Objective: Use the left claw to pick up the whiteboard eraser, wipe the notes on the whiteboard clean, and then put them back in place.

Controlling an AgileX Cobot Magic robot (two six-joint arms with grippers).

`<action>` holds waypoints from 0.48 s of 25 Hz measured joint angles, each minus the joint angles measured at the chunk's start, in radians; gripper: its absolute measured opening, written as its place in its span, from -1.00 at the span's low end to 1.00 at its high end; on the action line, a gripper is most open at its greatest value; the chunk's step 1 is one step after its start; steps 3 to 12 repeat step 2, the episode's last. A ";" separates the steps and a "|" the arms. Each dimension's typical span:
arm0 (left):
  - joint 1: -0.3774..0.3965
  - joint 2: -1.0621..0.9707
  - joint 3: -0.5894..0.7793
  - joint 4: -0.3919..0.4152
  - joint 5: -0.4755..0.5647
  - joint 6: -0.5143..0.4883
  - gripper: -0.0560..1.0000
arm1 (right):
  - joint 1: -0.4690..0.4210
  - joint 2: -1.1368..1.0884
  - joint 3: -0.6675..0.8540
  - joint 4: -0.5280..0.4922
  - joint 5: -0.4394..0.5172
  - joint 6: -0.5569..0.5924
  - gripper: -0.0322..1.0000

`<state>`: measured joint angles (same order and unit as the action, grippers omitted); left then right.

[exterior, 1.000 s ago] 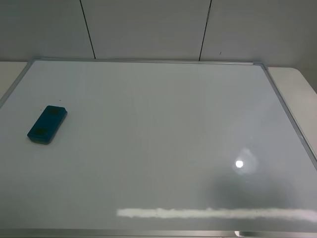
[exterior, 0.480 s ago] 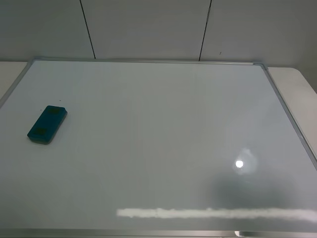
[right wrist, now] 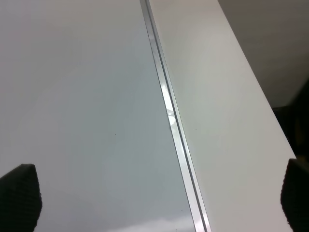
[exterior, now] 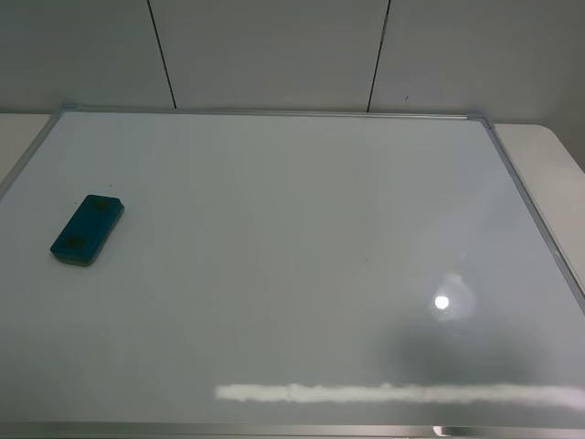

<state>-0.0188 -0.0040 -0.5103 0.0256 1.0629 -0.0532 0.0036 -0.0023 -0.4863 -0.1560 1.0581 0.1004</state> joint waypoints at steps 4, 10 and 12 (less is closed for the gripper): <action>0.000 0.000 0.000 0.000 0.000 0.000 0.99 | 0.000 0.000 0.000 0.000 0.000 0.000 0.98; 0.000 0.000 0.000 0.000 0.000 0.000 0.99 | 0.000 0.000 0.000 0.000 0.000 0.000 0.98; 0.000 0.000 0.000 0.000 0.000 0.000 0.99 | 0.000 0.000 0.000 0.000 0.000 0.000 0.98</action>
